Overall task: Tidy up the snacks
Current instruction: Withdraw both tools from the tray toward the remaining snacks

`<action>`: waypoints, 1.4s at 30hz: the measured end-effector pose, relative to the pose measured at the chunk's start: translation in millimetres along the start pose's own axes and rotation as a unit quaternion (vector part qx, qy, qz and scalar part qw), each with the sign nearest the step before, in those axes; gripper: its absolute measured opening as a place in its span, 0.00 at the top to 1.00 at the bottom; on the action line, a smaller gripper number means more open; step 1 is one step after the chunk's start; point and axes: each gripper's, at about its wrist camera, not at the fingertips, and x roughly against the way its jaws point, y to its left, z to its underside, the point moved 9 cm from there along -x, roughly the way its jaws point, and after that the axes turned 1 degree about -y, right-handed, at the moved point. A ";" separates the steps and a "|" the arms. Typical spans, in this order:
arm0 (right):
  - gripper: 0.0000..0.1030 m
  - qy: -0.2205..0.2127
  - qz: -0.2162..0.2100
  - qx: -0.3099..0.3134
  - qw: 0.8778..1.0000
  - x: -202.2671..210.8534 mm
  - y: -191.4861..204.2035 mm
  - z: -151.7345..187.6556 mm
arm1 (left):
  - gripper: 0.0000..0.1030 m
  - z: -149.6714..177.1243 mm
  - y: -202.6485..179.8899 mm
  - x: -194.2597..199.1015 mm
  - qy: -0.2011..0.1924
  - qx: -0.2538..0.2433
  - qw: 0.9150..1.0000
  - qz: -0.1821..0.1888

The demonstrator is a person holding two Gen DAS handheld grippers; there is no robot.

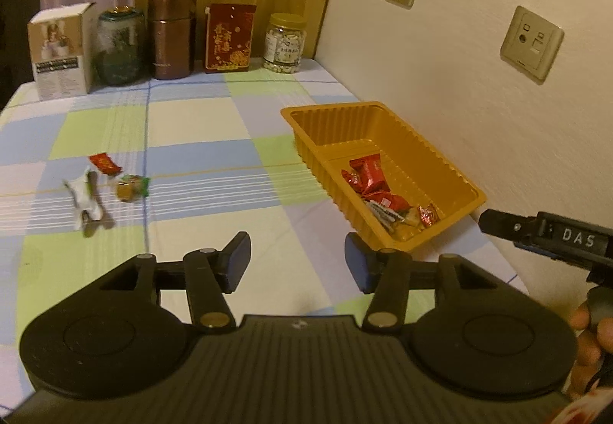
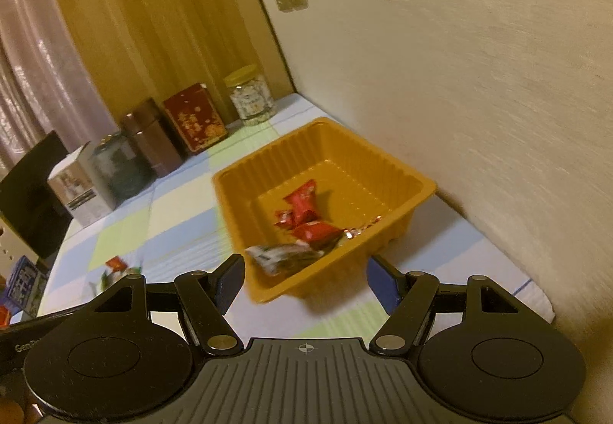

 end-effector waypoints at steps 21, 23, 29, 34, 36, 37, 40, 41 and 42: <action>0.32 -0.004 -0.043 0.070 0.997 41.2 96.9 29.5 | 0.44 23.4 84.6 82.6 -0.020 0.041 0.996 -0.072; 0.32 -0.003 -0.046 0.073 0.996 41.1 102.2 31.1 | 0.44 25.4 90.0 85.5 -0.019 0.045 0.996 -0.077; 0.32 0.001 -0.048 0.080 0.996 39.8 109.1 36.4 | 0.44 28.5 100.3 88.3 -0.019 0.055 0.995 -0.082; 0.32 0.003 -0.047 0.082 0.996 38.6 111.0 38.1 | 0.44 29.8 105.1 87.9 -0.019 0.059 0.995 -0.083; 0.32 0.004 -0.047 0.083 0.995 37.9 111.3 38.3 | 0.44 30.4 105.8 87.0 -0.018 0.059 0.995 -0.085; 0.32 0.004 -0.047 0.083 0.995 37.3 110.9 38.4 | 0.44 30.6 106.3 86.2 -0.018 0.059 0.994 -0.085; 0.32 0.006 -0.047 0.085 0.995 35.4 111.6 39.5 | 0.44 31.9 107.6 85.0 -0.016 0.060 0.994 -0.085; 0.32 0.007 -0.047 0.085 0.995 34.5 111.5 39.8 | 0.44 32.4 108.1 84.5 -0.016 0.060 0.994 -0.086; 0.32 0.008 -0.047 0.085 0.995 33.8 111.6 40.3 | 0.44 32.8 108.0 84.0 -0.015 0.061 0.994 -0.086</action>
